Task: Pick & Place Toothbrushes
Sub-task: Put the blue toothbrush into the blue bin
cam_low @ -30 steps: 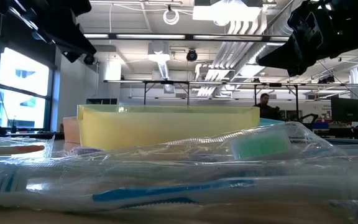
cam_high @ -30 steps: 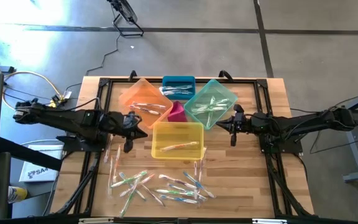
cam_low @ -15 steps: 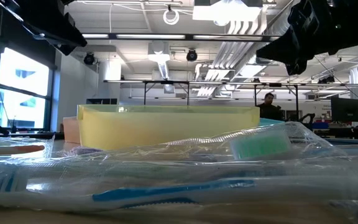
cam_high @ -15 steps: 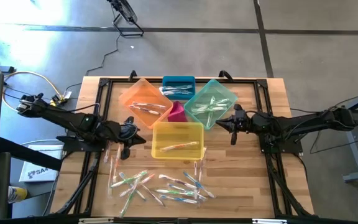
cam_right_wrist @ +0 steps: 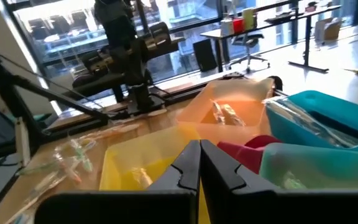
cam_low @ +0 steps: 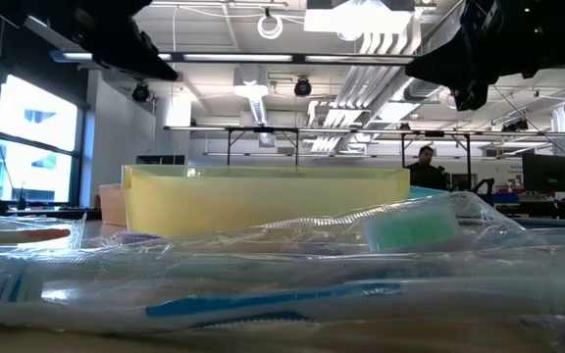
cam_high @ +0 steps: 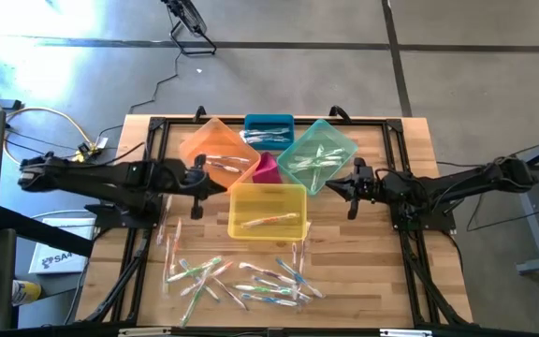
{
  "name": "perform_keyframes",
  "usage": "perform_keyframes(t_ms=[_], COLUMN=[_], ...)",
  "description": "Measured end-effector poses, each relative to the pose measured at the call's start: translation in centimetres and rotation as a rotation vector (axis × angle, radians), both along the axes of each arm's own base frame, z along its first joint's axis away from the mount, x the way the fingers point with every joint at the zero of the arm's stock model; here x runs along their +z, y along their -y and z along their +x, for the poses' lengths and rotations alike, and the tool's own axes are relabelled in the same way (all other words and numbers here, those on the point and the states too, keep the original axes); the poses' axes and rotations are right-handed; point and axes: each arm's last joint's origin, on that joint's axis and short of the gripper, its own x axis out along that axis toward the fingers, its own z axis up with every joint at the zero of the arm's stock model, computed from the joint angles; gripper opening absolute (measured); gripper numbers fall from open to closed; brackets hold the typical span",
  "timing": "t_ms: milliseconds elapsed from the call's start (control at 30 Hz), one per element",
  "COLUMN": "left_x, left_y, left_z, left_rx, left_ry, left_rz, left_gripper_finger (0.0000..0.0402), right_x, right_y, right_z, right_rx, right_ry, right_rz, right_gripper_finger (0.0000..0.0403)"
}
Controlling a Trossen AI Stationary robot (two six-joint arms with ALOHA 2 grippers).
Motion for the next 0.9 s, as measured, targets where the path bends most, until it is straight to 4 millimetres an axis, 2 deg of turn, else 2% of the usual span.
perform_keyframes(t_ms=[200,367,467,700,900], left_x=[0.4,0.5,-0.7,-3.9,-5.1], left_y=[-2.0,-3.5,-4.5,-5.9,-6.4], left_z=[0.2,0.0,-0.2,-1.0,-1.5], left_rx=[-0.038,-0.009,0.006,-0.019,0.009], left_ry=[0.05,0.067,0.099,0.145,0.136], left_rz=[0.013,0.057,0.048,-0.063,-0.075], left_gripper_finger=[0.0005,0.0005,0.0005,0.0005,0.0005], right_x=[0.6,1.9,2.7,2.1,2.6], right_y=[-0.5,-1.4,-1.9,-3.3,-5.1], right_z=[0.4,2.3,4.1,7.8,10.0], right_rx=[-0.01,0.007,0.016,0.034,0.054], right_ry=[0.034,-0.037,-0.1,-0.363,-0.572], right_rz=[0.051,0.036,0.022,0.016,0.089], right_gripper_finger=[0.0002,0.0002,0.0002,0.0002,0.0002])
